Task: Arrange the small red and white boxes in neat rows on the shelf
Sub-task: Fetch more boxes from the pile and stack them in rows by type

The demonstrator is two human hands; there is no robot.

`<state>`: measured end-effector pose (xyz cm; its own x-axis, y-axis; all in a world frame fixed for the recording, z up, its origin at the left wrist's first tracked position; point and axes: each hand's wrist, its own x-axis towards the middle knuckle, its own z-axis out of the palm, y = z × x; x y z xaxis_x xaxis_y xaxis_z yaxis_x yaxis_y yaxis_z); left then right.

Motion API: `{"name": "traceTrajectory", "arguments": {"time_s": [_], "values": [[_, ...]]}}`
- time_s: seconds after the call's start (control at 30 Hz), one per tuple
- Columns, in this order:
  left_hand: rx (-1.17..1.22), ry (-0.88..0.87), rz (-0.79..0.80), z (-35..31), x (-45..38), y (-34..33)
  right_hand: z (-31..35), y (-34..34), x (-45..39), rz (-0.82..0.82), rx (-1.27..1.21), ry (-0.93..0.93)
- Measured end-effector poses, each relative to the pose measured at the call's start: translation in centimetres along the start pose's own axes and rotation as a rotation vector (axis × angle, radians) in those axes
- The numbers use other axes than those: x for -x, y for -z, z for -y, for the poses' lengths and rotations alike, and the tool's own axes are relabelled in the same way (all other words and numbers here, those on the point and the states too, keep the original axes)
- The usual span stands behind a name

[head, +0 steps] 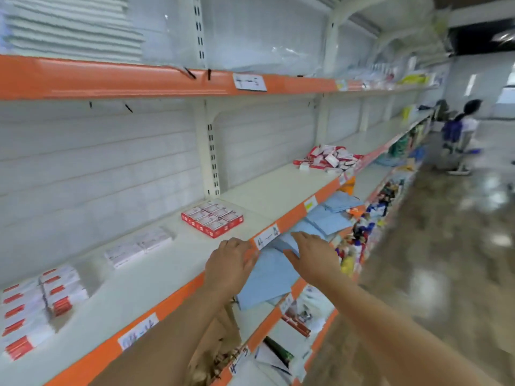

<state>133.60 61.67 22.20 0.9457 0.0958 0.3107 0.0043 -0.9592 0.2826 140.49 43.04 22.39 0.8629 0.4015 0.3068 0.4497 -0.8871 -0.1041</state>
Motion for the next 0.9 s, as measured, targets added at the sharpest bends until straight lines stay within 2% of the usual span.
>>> {"name": "traceTrajectory", "arguments": {"time_s": [0.2, 0.4, 0.57, 0.7, 0.9], "values": [[0.033, -0.097, 0.074, -8.1, -6.2, -4.6, -10.5, 0.5, -0.9, 0.051, 0.015, -0.098], [0.059, -0.172, 0.102, -13.2, -13.0, -8.4, -17.9, -0.2, -4.2, 0.055, 0.000, -0.179], [0.065, -0.218, 0.061, -14.4, -20.7, -11.5, -22.3, -1.4, -9.5, 0.067, 0.012, -0.204], [0.069, -0.190, 0.038, -14.4, -27.8, -13.3, -25.4, -1.7, -14.8, 0.104, 0.054, -0.201], [0.050, -0.170, 0.044, -14.8, -37.1, -16.6, -30.6, -2.4, -22.6, 0.061, 0.019, -0.196]]}}
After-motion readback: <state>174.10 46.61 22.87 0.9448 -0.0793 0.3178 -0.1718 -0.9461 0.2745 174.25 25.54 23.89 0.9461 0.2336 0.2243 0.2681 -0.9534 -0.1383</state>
